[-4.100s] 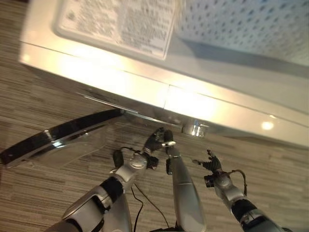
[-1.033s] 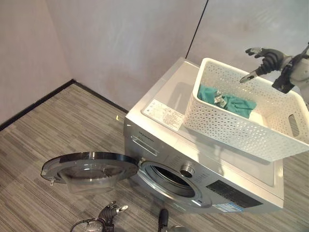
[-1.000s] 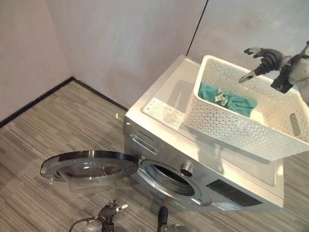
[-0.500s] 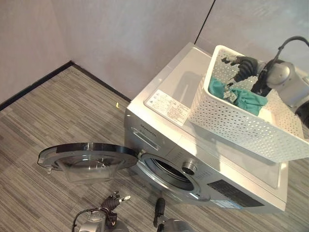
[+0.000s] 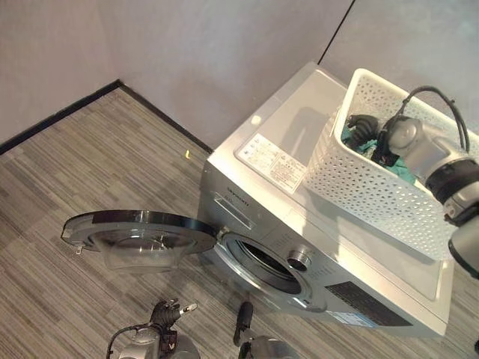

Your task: Grab the laundry basket,head to the washer,open it,put in the laundry and shut it.

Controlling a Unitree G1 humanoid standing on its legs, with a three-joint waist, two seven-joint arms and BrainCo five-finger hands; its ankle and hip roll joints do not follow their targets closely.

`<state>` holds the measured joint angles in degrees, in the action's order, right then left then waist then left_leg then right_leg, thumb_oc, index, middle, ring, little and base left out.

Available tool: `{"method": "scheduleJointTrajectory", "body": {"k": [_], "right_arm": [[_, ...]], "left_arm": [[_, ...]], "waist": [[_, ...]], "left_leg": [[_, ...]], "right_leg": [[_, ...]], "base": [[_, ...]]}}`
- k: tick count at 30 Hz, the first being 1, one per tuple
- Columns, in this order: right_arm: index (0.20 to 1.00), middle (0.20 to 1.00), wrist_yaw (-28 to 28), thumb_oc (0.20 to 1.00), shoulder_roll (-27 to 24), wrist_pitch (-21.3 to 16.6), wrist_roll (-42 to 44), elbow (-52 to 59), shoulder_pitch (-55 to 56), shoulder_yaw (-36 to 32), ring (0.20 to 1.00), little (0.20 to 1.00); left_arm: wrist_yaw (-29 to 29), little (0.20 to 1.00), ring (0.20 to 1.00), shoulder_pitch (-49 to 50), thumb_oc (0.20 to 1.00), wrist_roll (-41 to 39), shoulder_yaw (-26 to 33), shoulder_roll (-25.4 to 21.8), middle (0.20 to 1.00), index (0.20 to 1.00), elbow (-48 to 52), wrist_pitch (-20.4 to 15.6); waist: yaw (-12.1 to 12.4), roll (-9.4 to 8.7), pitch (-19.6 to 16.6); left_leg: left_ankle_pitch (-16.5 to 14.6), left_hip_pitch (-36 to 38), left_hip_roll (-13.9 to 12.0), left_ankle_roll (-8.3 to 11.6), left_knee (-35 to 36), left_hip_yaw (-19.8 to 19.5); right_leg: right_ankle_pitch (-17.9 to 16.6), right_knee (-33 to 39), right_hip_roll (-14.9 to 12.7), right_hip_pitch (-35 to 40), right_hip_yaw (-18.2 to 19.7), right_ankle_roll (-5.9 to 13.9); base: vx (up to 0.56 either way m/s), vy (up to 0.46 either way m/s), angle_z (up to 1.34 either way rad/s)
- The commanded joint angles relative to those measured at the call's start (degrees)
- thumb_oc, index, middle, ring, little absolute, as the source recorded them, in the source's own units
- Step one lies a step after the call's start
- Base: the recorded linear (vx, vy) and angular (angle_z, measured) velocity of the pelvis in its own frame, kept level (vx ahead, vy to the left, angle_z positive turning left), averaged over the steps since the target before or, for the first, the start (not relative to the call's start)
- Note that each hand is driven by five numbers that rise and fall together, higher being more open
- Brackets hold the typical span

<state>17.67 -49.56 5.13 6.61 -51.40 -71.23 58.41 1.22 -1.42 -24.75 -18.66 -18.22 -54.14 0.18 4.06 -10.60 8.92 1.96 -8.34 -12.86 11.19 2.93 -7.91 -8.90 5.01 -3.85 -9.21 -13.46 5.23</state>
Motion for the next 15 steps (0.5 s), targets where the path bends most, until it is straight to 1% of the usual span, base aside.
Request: {"method": "scheduleJointTrajectory", "body": {"k": [1,4,10,11,12,14,15], "right_arm": [[1.000,1.000,0.11,1.000,-0.06,0.65,-3.90,-4.26,-2.07,0.24,1.000,1.000],[1.000,1.000,-0.50,1.000,1.36,1.14,-5.22,-8.14,1.48,-2.17,1.000,1.000],[1.000,1.000,1.64,1.000,2.43,2.02,-6.54,-7.69,4.62,-2.90,1.000,1.000],[0.373,0.373,2.05,0.373,2.26,2.07,-6.34,-6.71,4.96,-2.92,0.373,0.373],[0.200,0.200,2.01,0.200,1.95,2.18,-5.85,-5.36,4.91,-2.87,0.200,0.200],[0.200,0.200,1.79,0.200,1.86,1.95,-5.28,-4.98,4.67,-3.20,0.200,0.200],[0.200,0.200,0.48,0.200,1.21,1.44,-3.31,-3.25,4.32,-4.16,0.200,0.200]], "left_arm": [[-0.68,1.000,1.000,-3.34,1.000,-1.73,-0.70,-0.67,1.000,1.000,-0.59,-0.97],[-1.37,1.000,1.000,-4.41,1.000,-2.29,-0.96,-0.41,1.000,1.000,-0.68,-1.28],[-1.71,1.000,1.000,-5.03,1.000,-1.52,-1.74,-0.36,1.000,1.000,-0.31,-1.10],[-1.75,1.000,1.000,-5.10,1.000,-1.39,-1.94,-0.29,1.000,1.000,-0.47,-1.09],[-1.68,1.000,1.000,-5.29,1.000,-1.41,-2.13,0.12,1.000,1.000,-0.83,-0.87],[-1.71,1.000,1.000,-5.52,1.000,-1.58,-2.18,0.41,1.000,1.000,-1.36,-0.91],[-1.86,1.000,1.000,-5.57,1.000,-1.53,-2.20,0.92,1.000,1.000,-1.84,-0.87]], "waist": [[1.76,-1.25,5.82],[1.99,-0.61,7.39],[1.68,-0.41,7.33],[1.52,-0.42,7.13],[1.15,-0.47,6.70],[0.96,-0.49,6.51],[0.41,-0.49,5.90]], "left_leg": [[-1.59,-2.20,-0.62,-3.45,-3.88,0.65],[-0.70,-3.90,-0.43,-3.46,-3.78,0.25],[-0.26,-4.70,-0.44,-3.53,-3.13,-0.02],[-0.32,-4.59,-0.51,-3.54,-3.05,0.05],[-0.49,-4.32,-0.55,-3.59,-3.00,0.21],[-0.59,-4.15,-0.50,-3.64,-2.95,0.37],[-0.89,-3.63,-0.45,-3.76,-2.84,0.69]], "right_leg": [[6.33,-4.75,-4.53,0.15,-0.56,3.36],[6.39,-5.41,-4.76,-1.34,-0.98,3.26],[6.57,-5.53,-4.69,-2.23,-1.25,3.11],[6.61,-5.58,-4.73,-2.26,-1.25,3.12],[6.78,-5.85,-4.69,-2.31,-1.10,3.07],[6.87,-6.02,-4.67,-2.37,-0.92,3.04],[7.07,-6.29,-4.69,-2.27,-0.59,3.00]], "base": [[-0.03,0.005,0.03],[-0.03,-0.008,0.13],[0.01,-0.009,0.08],[0.00,0.000,0.00],[0.00,0.000,0.00],[0.01,0.015,-0.02],[0.02,0.040,-0.08]]}}
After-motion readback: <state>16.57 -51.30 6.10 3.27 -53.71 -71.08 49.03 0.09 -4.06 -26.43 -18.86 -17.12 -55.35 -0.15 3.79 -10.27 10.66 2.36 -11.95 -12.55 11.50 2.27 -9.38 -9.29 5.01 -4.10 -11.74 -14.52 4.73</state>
